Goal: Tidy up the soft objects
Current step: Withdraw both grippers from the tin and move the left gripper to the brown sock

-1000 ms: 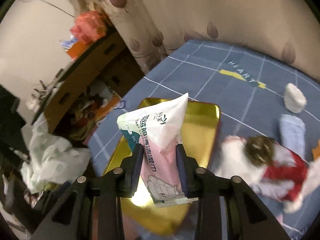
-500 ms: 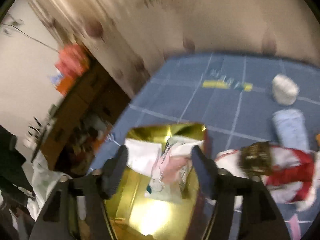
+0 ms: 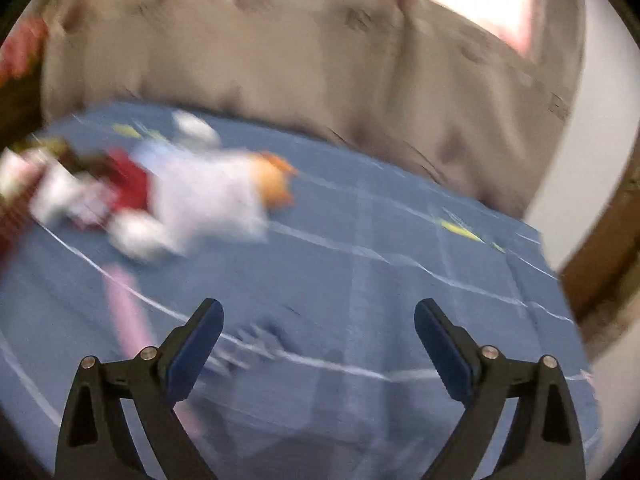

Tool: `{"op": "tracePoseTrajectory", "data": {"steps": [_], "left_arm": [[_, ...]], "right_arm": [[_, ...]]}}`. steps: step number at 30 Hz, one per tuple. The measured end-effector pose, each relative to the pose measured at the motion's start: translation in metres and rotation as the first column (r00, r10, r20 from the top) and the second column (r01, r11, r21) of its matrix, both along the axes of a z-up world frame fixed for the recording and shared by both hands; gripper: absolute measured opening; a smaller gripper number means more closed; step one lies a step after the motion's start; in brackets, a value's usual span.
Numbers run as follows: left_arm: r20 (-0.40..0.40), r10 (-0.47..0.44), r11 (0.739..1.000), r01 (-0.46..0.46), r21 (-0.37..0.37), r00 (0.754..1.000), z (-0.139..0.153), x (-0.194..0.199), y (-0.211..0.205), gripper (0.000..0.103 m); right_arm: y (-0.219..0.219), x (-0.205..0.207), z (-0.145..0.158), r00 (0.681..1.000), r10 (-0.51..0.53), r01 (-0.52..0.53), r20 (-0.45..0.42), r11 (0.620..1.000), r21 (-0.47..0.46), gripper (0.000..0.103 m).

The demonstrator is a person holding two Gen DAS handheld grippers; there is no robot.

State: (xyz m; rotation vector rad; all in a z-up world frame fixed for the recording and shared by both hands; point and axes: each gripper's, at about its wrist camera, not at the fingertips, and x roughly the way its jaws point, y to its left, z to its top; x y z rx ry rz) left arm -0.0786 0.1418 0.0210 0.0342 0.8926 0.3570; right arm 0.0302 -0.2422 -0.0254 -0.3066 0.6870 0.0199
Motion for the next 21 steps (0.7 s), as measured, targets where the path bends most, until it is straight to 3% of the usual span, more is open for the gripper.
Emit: {"op": "tracePoseTrajectory", "data": {"steps": [2, 4, 8, 10, 13, 17, 21], "left_arm": [[-0.01, -0.02, 1.0, 0.02, 0.023, 1.0, 0.001, 0.002, -0.013, 0.084], [-0.022, -0.042, 0.998, 0.043, 0.038, 0.999, 0.001, 0.005, -0.026, 0.084], [-0.029, -0.174, 0.984, 0.173, -0.036, 0.984, 0.003, 0.014, -0.056, 0.084], [-0.028, -0.293, 0.954, 0.29, -0.075, 0.956, 0.003, 0.021, -0.08, 0.084], [-0.015, -0.393, 0.919, 0.392, -0.029, 0.919, 0.005, 0.034, -0.106, 0.084], [-0.028, -0.456, 0.889, 0.453, -0.068, 0.89, 0.01, 0.066, -0.12, 0.084], [-0.051, -0.477, 0.877, 0.472, -0.088, 0.877, 0.017, 0.105, -0.125, 0.084]], "right_arm": [[-0.019, 0.006, -0.02, 0.997, -0.038, 0.038, -0.06, 0.999, 0.001, 0.095], [-0.026, 0.011, -0.017, 0.996, -0.048, 0.052, -0.072, 0.997, 0.059, 0.096], [-0.035, 0.015, -0.017, 0.995, -0.035, 0.048, -0.093, 0.99, 0.133, 0.099], [-0.04, 0.018, -0.016, 0.996, -0.022, 0.037, -0.091, 0.985, 0.168, 0.099], [-0.045, 0.019, -0.019, 0.995, -0.002, 0.024, -0.099, 0.974, 0.226, 0.1], [-0.051, 0.018, -0.017, 0.996, 0.005, 0.02, -0.093, 0.962, 0.274, 0.1], [-0.05, 0.016, -0.015, 0.996, 0.018, 0.007, -0.085, 0.959, 0.283, 0.1]]}}
